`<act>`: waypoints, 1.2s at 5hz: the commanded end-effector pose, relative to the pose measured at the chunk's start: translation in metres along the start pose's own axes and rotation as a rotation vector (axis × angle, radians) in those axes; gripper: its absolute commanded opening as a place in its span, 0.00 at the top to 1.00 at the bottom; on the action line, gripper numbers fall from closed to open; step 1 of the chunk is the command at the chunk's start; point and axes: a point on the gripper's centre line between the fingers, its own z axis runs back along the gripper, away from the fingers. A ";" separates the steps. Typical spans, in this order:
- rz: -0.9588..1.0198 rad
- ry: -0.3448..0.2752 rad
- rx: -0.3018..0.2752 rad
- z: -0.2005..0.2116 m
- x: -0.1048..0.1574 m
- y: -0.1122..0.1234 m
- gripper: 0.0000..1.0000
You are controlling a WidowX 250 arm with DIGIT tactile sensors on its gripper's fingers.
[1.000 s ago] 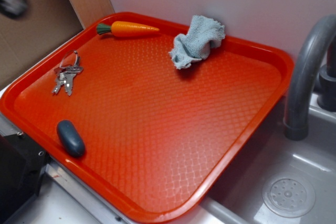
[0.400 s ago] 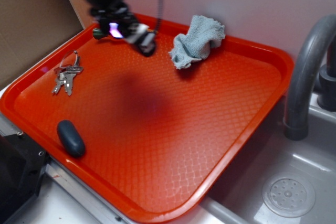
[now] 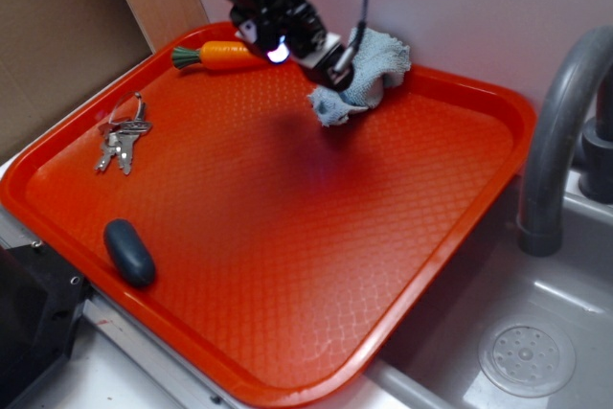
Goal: Grab the blue cloth.
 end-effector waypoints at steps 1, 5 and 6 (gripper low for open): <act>-0.016 -0.041 -0.008 0.011 0.012 -0.011 0.00; -0.107 0.035 0.109 -0.061 0.019 -0.009 0.00; -0.111 -0.013 0.053 -0.050 0.014 -0.014 1.00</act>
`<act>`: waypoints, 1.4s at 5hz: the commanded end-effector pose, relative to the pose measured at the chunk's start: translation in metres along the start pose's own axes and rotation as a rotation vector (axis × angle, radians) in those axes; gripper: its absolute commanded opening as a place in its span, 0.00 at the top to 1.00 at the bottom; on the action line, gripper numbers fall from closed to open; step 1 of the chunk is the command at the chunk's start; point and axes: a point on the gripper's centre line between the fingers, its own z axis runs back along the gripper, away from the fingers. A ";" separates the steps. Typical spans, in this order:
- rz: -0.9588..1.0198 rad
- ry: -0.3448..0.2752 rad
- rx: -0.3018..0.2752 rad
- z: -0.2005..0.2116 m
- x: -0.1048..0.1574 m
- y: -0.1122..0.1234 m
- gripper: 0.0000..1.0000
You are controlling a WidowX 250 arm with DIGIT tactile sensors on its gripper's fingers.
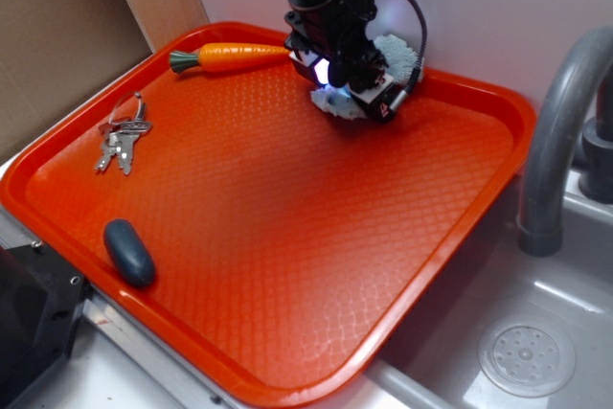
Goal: Grab the blue cloth.
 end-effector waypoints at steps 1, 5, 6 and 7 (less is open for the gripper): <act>-0.041 -0.091 -0.062 0.024 0.001 -0.019 1.00; 0.123 0.101 -0.182 0.071 -0.003 -0.016 1.00; 0.248 0.076 -0.251 0.127 -0.020 -0.021 1.00; 0.276 -0.081 -0.257 0.181 -0.050 -0.014 1.00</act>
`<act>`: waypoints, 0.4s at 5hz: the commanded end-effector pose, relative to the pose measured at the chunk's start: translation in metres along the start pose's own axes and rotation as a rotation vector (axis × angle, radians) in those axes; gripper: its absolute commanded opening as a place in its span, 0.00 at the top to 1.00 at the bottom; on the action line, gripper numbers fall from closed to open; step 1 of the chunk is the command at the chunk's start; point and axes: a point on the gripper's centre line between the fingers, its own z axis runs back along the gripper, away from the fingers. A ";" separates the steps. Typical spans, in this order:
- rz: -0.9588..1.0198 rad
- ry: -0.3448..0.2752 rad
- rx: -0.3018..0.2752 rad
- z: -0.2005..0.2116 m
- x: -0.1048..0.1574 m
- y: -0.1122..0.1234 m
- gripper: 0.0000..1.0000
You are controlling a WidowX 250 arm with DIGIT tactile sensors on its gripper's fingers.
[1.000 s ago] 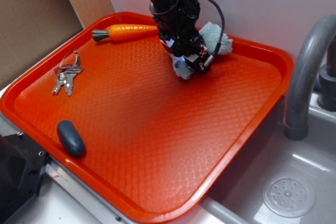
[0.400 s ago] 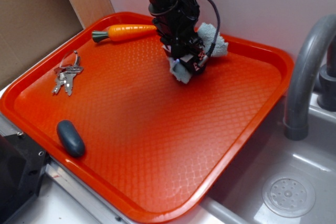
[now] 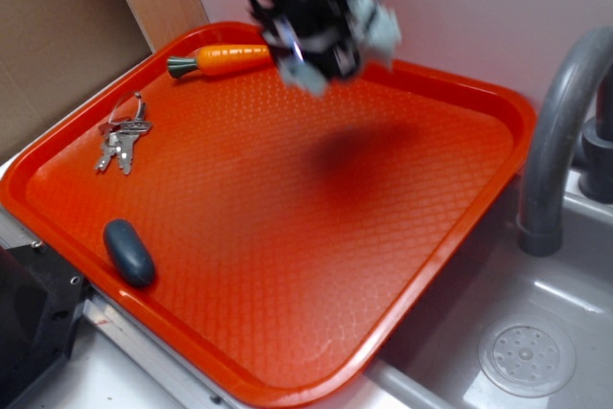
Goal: Grab the blue cloth.
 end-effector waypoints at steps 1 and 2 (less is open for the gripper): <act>-0.010 -0.219 -0.055 0.121 -0.040 0.010 1.00; 0.008 -0.193 -0.037 0.130 -0.037 0.013 1.00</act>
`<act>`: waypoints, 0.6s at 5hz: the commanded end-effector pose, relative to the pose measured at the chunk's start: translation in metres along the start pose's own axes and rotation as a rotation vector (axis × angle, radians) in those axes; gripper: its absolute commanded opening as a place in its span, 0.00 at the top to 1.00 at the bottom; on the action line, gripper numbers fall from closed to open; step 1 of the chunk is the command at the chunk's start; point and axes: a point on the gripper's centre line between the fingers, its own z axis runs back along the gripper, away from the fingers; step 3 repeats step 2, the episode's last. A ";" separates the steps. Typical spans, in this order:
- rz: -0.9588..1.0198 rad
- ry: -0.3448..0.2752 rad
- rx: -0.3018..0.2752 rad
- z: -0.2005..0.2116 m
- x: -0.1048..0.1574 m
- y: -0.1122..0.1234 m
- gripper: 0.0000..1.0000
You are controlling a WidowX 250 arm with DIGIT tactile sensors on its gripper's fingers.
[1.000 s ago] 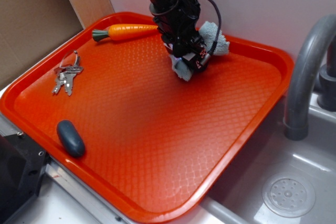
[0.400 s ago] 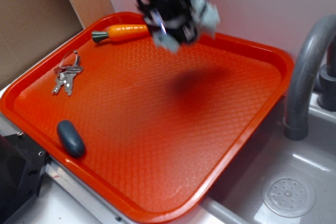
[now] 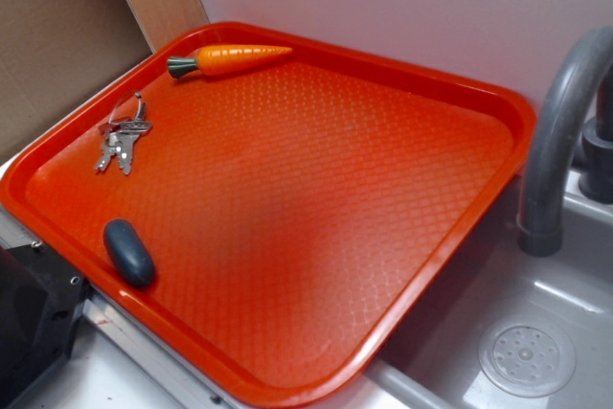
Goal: Grab the blue cloth.
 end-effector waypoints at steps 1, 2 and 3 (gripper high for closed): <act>-0.012 0.034 0.031 0.015 0.016 -0.003 1.00; 0.019 0.039 0.054 0.007 0.017 -0.007 1.00; 0.019 0.039 0.054 0.007 0.017 -0.007 1.00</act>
